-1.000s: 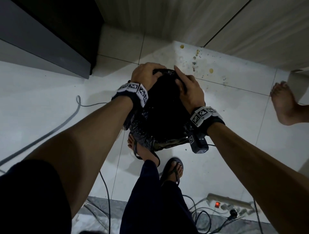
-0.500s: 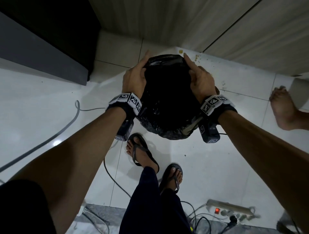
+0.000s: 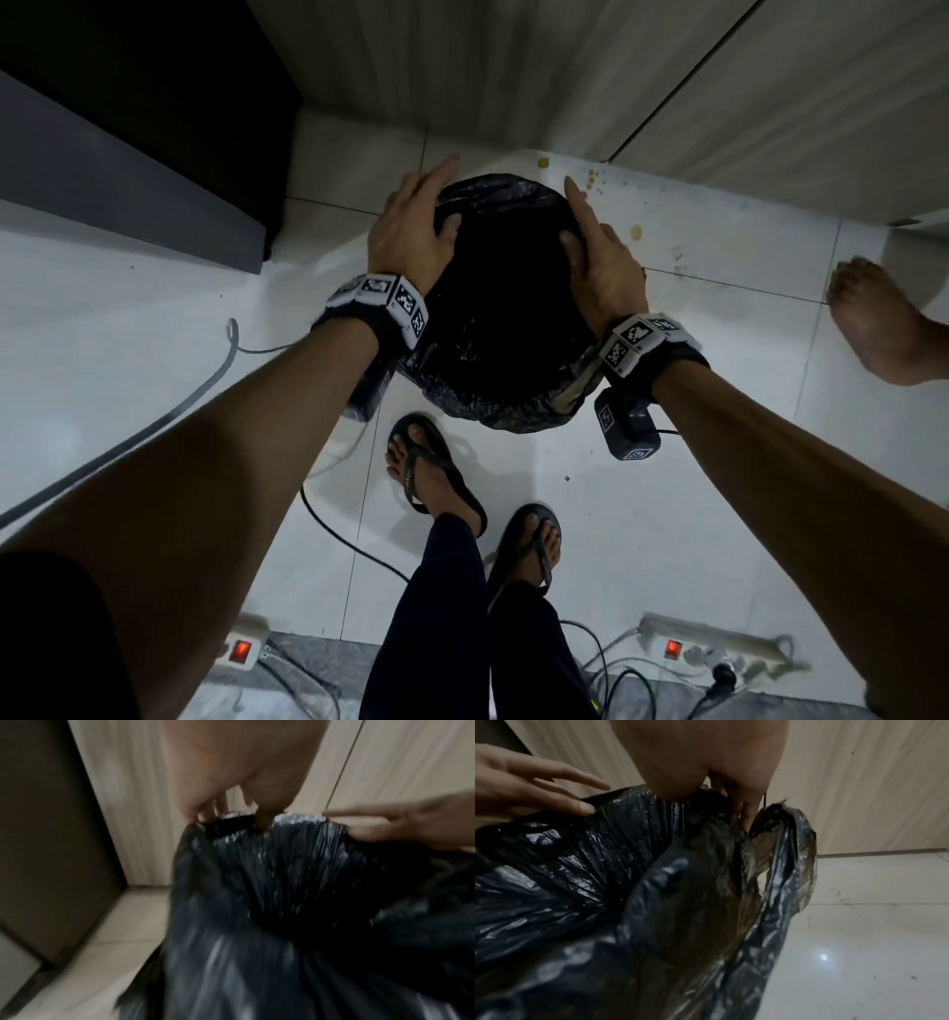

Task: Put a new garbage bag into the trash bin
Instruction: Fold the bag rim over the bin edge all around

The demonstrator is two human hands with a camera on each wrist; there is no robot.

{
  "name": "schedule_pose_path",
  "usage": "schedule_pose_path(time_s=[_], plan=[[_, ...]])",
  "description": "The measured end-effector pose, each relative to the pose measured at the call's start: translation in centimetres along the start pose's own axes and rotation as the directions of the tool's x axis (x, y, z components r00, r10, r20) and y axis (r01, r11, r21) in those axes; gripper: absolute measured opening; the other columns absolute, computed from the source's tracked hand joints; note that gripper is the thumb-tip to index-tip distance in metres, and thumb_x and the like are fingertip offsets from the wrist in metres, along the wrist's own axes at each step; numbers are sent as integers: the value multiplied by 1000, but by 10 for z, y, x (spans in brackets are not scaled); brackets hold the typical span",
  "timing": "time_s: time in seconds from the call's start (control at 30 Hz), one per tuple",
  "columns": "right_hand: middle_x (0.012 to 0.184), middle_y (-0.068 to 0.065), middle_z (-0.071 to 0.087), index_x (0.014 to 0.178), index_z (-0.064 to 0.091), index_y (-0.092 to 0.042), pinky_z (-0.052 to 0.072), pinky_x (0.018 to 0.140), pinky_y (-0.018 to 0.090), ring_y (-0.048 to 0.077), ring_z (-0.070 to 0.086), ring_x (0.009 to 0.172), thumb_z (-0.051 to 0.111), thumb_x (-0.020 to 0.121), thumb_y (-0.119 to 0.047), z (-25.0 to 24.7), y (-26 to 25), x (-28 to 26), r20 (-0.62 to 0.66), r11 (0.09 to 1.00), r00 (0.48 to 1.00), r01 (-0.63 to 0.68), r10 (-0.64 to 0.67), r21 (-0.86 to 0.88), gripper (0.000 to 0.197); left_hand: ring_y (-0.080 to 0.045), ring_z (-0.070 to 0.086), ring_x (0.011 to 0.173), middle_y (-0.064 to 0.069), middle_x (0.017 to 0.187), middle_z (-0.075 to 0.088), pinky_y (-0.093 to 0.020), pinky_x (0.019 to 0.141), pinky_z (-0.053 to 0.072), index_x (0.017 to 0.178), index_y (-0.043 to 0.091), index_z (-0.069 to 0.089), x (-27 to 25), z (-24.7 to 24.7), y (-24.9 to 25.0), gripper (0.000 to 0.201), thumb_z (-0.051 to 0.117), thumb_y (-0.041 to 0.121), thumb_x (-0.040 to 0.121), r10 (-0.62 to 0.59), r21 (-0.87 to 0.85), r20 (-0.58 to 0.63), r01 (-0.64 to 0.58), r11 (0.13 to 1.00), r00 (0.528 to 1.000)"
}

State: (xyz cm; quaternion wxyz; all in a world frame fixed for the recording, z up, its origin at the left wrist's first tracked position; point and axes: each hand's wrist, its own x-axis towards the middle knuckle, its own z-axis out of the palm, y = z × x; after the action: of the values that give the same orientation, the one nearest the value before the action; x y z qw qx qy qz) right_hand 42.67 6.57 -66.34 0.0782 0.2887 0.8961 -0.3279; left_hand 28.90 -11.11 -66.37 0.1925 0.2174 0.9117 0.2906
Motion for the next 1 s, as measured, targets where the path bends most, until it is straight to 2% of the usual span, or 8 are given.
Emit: schedule_pose_path(time_s=[0.1,0.23,0.33,0.5,0.6,0.77,0.9,1.0], plan=[[128,21,58,152,7,-45,49,89,47,40,61,108,30,103,-33,0,0,-7,21,999,1000,-4,5,-37,55,-25,48,125,-6,138,49,-35,104,41,143,32,39,18,2,9,53,50,19,93,78,17,85,-80,997,993],[103,8,66,151,4,-45,39,96,56,38,57,100,31,100,-26,2,6,-10,-33,979,999,-7,1,-206,61,-23,50,126,-5,136,53,-30,105,38,139,44,38,33,4,9,52,50,22,93,133,67,219,-151,986,967],[96,11,69,150,4,-50,35,102,59,35,60,96,30,101,-25,0,9,-13,-13,995,999,-45,44,-89,61,-18,55,122,0,133,60,-15,100,35,135,42,47,41,3,7,49,47,16,94,169,51,189,-181,982,967],[78,16,66,151,13,-46,46,66,40,33,59,65,33,103,-26,1,6,-13,-23,993,996,-80,82,89,56,-11,58,119,6,132,62,-4,95,32,130,31,56,39,7,1,44,43,10,94,176,-90,147,-164,982,973],[65,7,56,152,17,-42,36,63,31,30,56,61,35,103,-28,4,8,-11,-88,980,984,-142,155,139,54,-11,57,118,5,129,63,0,93,32,128,26,59,35,9,-7,41,43,9,94,94,-193,90,-75,978,991],[124,22,64,153,13,-39,48,72,37,42,66,87,34,104,-38,9,4,-18,-142,944,952,-236,273,229,54,-13,50,121,-8,135,56,3,92,32,133,10,52,13,7,-23,42,39,3,95,-148,-448,-11,127,885,989],[89,26,68,153,14,-40,47,63,38,42,62,71,32,104,-32,23,-1,-31,-173,935,938,-252,299,250,53,-24,46,130,-12,141,51,1,89,29,137,9,47,-13,9,-36,40,38,9,99,-308,-503,-52,242,830,950],[92,26,68,152,17,-41,52,71,43,42,63,77,33,104,-34,25,-2,-31,-186,941,940,-241,288,236,52,-24,50,126,-10,136,56,-12,93,35,135,12,50,-20,5,-40,39,41,9,97,-327,-483,10,291,826,945]])
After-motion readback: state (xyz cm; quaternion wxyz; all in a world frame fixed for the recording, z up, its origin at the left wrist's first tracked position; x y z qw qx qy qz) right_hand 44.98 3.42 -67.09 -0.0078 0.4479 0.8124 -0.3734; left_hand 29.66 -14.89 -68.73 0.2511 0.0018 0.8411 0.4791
